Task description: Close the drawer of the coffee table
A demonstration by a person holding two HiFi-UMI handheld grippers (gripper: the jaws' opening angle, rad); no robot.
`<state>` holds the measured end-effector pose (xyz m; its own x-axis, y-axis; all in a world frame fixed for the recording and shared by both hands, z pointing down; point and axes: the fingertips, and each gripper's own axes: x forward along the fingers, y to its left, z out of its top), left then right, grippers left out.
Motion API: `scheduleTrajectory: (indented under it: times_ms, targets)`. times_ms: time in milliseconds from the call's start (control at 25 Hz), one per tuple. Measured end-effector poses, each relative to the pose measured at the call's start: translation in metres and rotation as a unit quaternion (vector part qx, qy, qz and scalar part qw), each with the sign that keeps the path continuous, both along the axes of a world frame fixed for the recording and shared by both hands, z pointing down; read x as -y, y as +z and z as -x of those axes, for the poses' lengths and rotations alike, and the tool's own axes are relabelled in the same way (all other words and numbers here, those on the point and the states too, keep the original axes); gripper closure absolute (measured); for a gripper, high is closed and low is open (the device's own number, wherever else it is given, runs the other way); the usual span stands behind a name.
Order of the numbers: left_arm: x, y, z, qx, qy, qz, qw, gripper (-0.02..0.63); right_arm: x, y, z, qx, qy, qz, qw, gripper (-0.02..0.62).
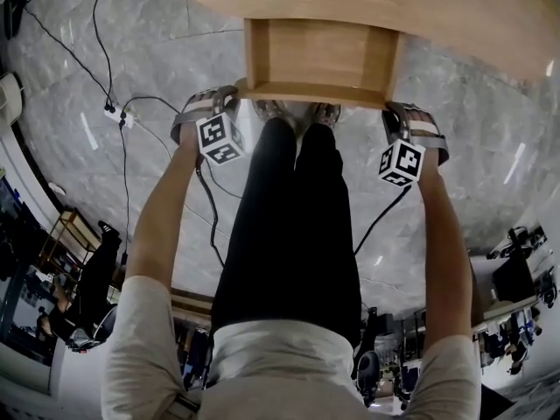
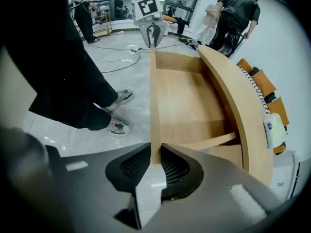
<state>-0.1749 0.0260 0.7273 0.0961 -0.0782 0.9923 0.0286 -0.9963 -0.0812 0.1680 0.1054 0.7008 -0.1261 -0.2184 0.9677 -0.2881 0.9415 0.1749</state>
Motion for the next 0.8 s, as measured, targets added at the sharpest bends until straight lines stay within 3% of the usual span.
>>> scheduleTrajectory:
  times_ms: [520,800]
  targets:
    - [0.009,-0.010,-0.003,0.005,-0.031,-0.005,0.9995,0.500,0.014,-0.012,-0.006,0.018,-0.005,0.003,1.000,0.520]
    - [0.026,-0.015,-0.003,0.008,-0.018,-0.011,0.9997,0.500,0.020,-0.017,-0.003,0.021,0.004,0.004,1.000,0.522]
